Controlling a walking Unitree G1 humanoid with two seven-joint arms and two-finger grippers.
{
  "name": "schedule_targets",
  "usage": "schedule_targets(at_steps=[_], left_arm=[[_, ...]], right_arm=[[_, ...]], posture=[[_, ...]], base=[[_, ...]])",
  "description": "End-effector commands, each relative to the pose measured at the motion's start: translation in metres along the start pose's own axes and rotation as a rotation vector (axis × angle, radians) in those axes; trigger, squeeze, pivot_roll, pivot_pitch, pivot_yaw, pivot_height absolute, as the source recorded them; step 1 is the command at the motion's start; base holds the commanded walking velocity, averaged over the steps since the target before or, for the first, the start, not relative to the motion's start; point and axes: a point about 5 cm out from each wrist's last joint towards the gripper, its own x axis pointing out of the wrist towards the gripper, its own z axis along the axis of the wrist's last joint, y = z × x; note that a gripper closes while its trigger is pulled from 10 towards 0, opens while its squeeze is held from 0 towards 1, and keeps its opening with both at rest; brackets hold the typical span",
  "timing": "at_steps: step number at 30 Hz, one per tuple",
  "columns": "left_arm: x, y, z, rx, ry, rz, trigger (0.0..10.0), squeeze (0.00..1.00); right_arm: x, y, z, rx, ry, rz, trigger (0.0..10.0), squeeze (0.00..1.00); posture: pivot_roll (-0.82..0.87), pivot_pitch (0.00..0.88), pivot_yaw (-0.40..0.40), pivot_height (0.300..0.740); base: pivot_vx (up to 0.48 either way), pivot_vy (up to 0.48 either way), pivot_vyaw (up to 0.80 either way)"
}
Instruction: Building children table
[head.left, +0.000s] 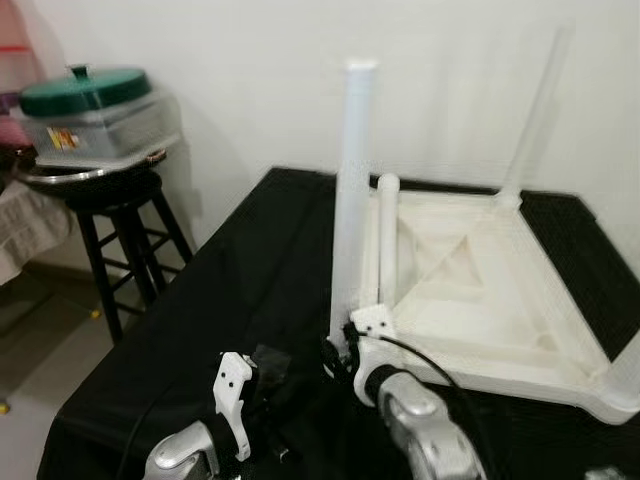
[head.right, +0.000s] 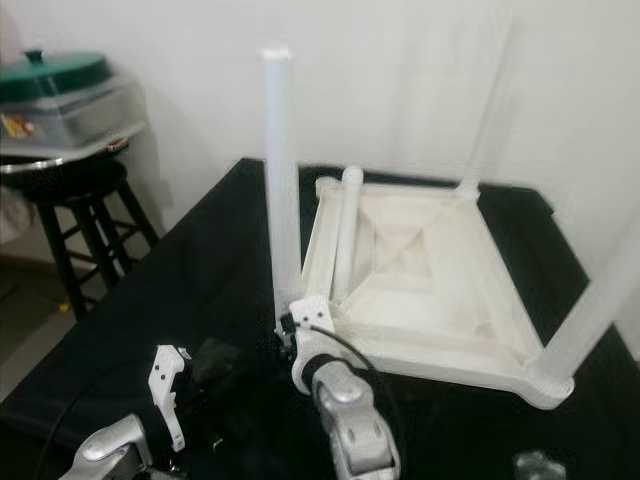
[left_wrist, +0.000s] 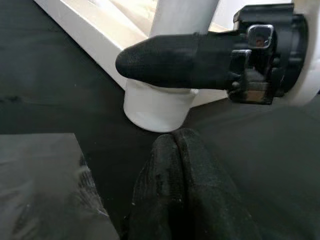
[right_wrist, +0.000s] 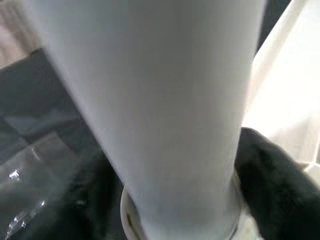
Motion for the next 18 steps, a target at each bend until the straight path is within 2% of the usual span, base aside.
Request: schedule_targets(at_steps=[1,4,5,9,12,13,14,15,16,17,18], left_arm=[[-0.001,0.003,0.003,-0.002,-0.008,0.017,10.0,0.00],[0.001,0.010,0.012,0.002,-0.064,0.089,10.0,0.00],[0.001,0.010,0.012,0.002,-0.064,0.089,10.0,0.00],[-0.003,0.016,0.027,0.005,-0.130,0.175,10.0,0.00],[-0.008,0.018,0.031,0.002,-0.144,0.206,10.0,0.00],[-0.013,0.022,0.036,-0.011,-0.162,0.242,10.0,0.00],[-0.013,0.022,0.036,-0.011,-0.162,0.242,10.0,0.00],[-0.018,0.025,0.040,-0.028,-0.176,0.276,10.0,0.00],[-0.024,0.028,0.040,-0.035,-0.166,0.332,10.0,0.00],[-0.024,0.028,0.040,-0.035,-0.166,0.332,10.0,0.00],[-0.028,0.028,0.039,-0.052,-0.153,0.370,10.0,0.00]], right_arm=[[-0.005,-0.001,0.002,0.021,-0.023,0.065,10.0,1.00],[-0.028,-0.019,0.006,-0.068,-0.088,0.172,10.0,1.00],[-0.028,-0.019,0.006,-0.068,-0.088,0.172,10.0,1.00],[-0.064,-0.040,-0.008,-0.084,-0.063,0.191,10.0,1.00],[-0.070,-0.041,-0.011,-0.076,-0.059,0.179,10.0,1.00],[-0.076,-0.041,-0.015,-0.069,-0.051,0.169,10.0,0.79],[-0.076,-0.041,-0.015,-0.069,-0.051,0.169,10.0,0.79],[-0.079,-0.039,-0.017,-0.055,-0.048,0.169,10.0,0.00],[-0.082,-0.032,-0.019,-0.033,-0.056,0.183,10.0,0.00],[-0.082,-0.032,-0.019,-0.033,-0.056,0.183,10.0,0.00],[-0.084,-0.022,-0.018,-0.006,-0.076,0.211,10.0,0.00]], posture=[[-0.02,0.000,0.040,0.740],[-0.03,0.000,0.033,0.740],[-0.03,0.000,0.033,0.740],[-0.05,0.000,0.038,0.740],[-0.06,0.000,0.044,0.740],[-0.06,0.000,0.049,0.740],[-0.06,0.000,0.049,0.740],[-0.05,0.000,0.049,0.740],[-0.05,0.000,0.050,0.740],[-0.05,0.000,0.050,0.740],[-0.04,0.000,0.044,0.740]], base=[[0.000,0.000,0.00],[0.000,0.000,0.00],[0.000,0.000,0.00],[0.000,0.000,0.00],[0.000,0.000,0.00],[0.000,0.000,0.00],[0.000,0.000,0.00],[0.000,0.000,0.00],[0.000,0.000,0.00],[0.000,0.000,0.00],[0.000,0.000,0.00]])
